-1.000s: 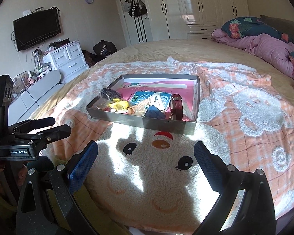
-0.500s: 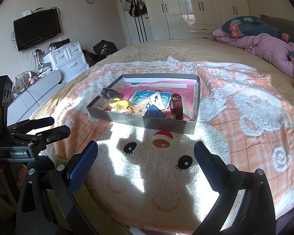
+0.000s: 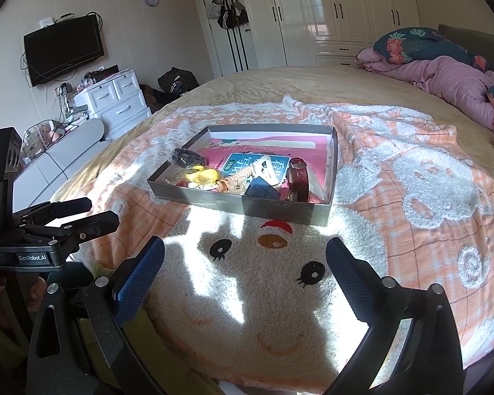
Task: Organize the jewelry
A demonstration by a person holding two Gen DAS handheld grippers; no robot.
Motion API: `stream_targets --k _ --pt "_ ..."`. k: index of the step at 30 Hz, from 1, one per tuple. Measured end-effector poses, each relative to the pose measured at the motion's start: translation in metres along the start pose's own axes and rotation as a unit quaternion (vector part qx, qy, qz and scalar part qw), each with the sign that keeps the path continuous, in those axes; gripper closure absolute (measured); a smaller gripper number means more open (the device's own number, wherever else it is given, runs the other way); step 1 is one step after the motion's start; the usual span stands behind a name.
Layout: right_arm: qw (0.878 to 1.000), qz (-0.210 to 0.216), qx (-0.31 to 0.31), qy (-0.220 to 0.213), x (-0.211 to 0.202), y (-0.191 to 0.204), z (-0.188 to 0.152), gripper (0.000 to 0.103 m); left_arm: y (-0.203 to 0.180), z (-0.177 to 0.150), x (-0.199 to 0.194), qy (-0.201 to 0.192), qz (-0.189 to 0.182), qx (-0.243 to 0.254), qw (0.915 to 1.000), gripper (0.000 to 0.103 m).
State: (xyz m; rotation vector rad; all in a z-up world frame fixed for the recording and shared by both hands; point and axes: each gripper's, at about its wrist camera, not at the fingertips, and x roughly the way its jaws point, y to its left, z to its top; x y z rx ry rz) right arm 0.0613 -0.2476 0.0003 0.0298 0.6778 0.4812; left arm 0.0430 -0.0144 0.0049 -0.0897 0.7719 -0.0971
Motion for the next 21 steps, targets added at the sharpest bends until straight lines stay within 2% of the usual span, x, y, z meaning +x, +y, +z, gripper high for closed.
stream_targets --k 21 --pt "1.000 0.000 0.000 0.000 -0.0002 0.0009 -0.0003 0.005 0.0019 -0.0012 -0.0010 0.007 0.016 0.001 0.9998 0.009"
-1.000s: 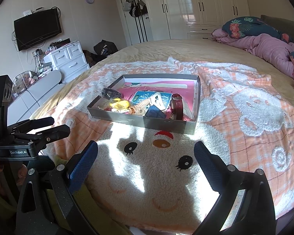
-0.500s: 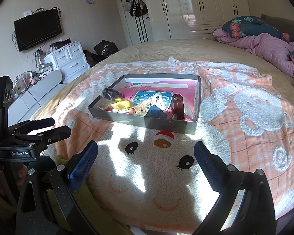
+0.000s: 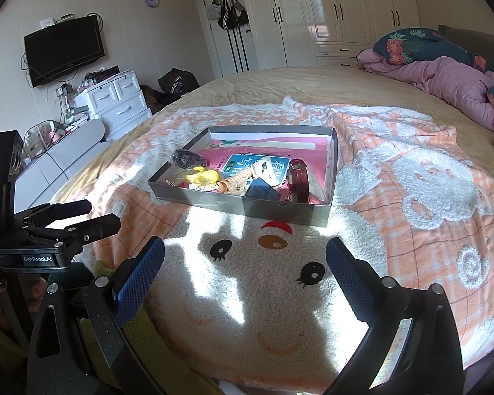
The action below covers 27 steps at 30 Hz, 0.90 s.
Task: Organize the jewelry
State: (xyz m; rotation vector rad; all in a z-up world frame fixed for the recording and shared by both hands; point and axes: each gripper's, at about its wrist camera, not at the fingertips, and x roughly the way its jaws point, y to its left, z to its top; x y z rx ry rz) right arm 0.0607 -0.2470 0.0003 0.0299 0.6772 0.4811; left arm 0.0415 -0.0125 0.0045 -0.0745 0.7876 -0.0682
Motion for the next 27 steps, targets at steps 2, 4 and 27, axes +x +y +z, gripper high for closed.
stream_targets --k 2,4,27 --pt "1.000 0.000 0.001 0.000 -0.001 0.001 0.000 0.005 0.000 0.001 0.001 0.002 0.001 -0.002 1.0000 0.009" --pt "1.000 -0.001 0.000 0.000 -0.002 0.002 0.000 0.005 0.001 0.001 0.001 0.004 0.003 -0.002 1.0000 0.009" --pt "0.994 -0.102 0.039 0.009 0.012 -0.076 0.010 0.005 0.056 0.015 0.025 0.033 0.056 -0.061 0.9960 0.009"
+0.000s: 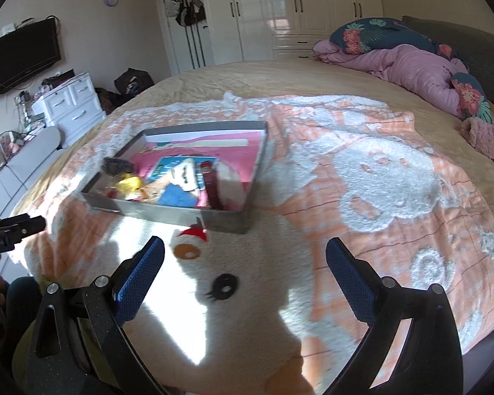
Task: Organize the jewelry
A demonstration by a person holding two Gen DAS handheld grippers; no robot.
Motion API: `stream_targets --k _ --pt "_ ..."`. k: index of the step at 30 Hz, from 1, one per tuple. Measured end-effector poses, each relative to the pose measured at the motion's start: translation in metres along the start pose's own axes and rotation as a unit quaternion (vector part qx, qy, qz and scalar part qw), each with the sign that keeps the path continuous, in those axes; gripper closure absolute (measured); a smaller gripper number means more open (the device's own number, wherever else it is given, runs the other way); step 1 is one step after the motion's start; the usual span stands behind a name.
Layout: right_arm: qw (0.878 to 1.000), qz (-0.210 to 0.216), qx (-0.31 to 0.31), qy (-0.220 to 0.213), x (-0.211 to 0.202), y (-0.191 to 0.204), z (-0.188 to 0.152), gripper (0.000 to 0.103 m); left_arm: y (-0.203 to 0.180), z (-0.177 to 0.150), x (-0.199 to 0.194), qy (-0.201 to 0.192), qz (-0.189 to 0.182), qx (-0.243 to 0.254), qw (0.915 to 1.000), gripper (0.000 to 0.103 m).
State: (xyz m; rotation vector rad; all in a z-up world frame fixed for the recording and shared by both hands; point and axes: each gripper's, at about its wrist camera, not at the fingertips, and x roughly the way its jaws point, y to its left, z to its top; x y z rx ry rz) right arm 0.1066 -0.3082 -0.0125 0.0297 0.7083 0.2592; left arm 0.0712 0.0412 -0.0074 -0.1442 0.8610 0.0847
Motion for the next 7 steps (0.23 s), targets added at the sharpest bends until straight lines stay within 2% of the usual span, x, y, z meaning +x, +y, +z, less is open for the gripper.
stream_targets --k 4,7 --pt "0.997 -0.075 0.034 0.006 0.024 -0.070 0.012 0.005 0.058 0.026 0.026 0.014 0.033 -0.060 0.9975 0.009" --pt "0.987 -0.151 0.056 0.025 0.050 -0.136 0.025 0.005 0.105 0.051 0.054 0.025 0.078 -0.088 0.9928 0.009"
